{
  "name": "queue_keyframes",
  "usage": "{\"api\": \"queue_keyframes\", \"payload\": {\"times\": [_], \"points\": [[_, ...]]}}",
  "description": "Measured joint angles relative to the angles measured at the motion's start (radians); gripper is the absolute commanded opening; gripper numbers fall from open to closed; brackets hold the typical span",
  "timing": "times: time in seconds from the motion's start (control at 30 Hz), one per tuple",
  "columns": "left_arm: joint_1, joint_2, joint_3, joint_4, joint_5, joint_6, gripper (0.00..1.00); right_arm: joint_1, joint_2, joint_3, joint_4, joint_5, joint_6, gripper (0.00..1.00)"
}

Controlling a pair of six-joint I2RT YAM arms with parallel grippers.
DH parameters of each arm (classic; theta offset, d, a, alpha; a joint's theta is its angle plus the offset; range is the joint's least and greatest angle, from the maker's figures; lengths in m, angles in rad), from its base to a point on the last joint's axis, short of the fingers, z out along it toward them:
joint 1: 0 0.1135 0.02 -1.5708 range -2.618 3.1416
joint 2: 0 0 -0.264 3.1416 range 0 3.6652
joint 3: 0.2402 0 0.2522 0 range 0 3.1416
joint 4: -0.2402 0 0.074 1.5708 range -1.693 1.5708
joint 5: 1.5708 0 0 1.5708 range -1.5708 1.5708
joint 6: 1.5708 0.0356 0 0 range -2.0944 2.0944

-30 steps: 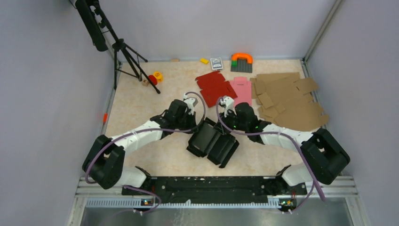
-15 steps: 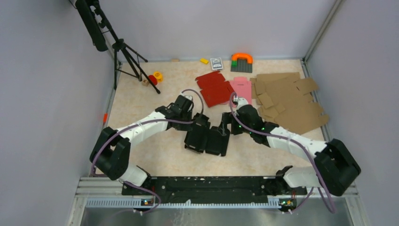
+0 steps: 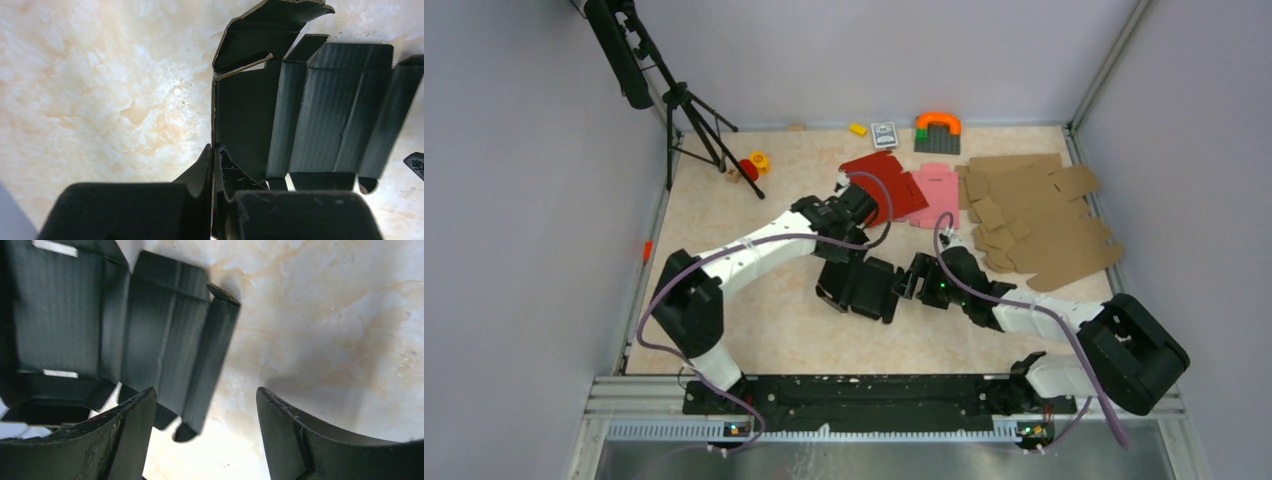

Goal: Fold the paper box
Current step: Fold the paper box at the center of the board.

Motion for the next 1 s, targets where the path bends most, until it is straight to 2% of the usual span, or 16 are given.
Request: {"api": "queue_keyframes", "payload": {"times": [0.2, 0.33, 0.47, 0.53, 0.77, 1.0], "points": [[-0.121, 0.197, 0.180, -0.141, -0.204, 0.000, 0.00, 0.000, 0.084, -0.007, 0.132, -0.010, 0.132, 0.67], [-0.180, 0.314, 0.283, -0.197, -0.289, 0.001, 0.00, 0.001, 0.134, -0.027, 0.246, -0.028, 0.212, 0.65], [-0.220, 0.376, 0.352, -0.241, -0.326, 0.015, 0.00, 0.003, 0.153, -0.032, 0.283, -0.035, 0.245, 0.53], [-0.229, 0.394, 0.397, -0.265, -0.343, 0.022, 0.00, 0.003, 0.156, -0.035, 0.285, -0.035, 0.254, 0.51], [-0.248, 0.447, 0.436, -0.285, -0.387, 0.025, 0.00, 0.006, 0.134, -0.052, 0.270, -0.017, 0.243, 0.51], [-0.295, 0.459, 0.418, -0.275, -0.476, 0.022, 0.00, -0.034, -0.054, -0.140, 0.269, -0.019, 0.102, 0.46]]}}
